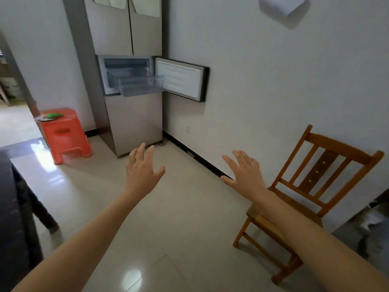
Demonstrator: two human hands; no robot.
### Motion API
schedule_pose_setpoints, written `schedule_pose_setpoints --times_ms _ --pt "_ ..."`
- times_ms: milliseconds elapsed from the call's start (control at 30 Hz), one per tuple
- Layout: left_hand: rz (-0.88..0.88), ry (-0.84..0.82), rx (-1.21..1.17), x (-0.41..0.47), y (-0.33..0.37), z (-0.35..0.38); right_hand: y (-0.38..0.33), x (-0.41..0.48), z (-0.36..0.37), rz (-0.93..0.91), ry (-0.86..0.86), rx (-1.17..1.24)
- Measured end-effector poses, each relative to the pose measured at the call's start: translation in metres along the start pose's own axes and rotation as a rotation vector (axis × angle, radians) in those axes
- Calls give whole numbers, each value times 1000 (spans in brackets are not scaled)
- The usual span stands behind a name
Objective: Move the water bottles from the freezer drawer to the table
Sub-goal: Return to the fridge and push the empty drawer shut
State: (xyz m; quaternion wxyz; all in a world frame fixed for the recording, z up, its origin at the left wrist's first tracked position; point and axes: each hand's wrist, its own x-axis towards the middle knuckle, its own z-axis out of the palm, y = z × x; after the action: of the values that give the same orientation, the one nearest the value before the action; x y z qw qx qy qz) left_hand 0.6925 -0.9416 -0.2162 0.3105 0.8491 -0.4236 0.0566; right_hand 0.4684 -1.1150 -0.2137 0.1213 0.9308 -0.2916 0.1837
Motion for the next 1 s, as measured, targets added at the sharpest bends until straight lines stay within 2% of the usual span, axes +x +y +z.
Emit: schedule_pose_setpoints --times_ms 233,500,833,1000 --pt "-2 129 91 113 21 46 85 112 56 -133 115 -35" --pt "-122 141 170 199 27 100 141 216 128 -221 66 61" --pt "-274 137 241 279 -23 139 130 331 219 -343 25 140" --pt "-332 199 202 366 -66 160 113 426 254 -449 6 113"
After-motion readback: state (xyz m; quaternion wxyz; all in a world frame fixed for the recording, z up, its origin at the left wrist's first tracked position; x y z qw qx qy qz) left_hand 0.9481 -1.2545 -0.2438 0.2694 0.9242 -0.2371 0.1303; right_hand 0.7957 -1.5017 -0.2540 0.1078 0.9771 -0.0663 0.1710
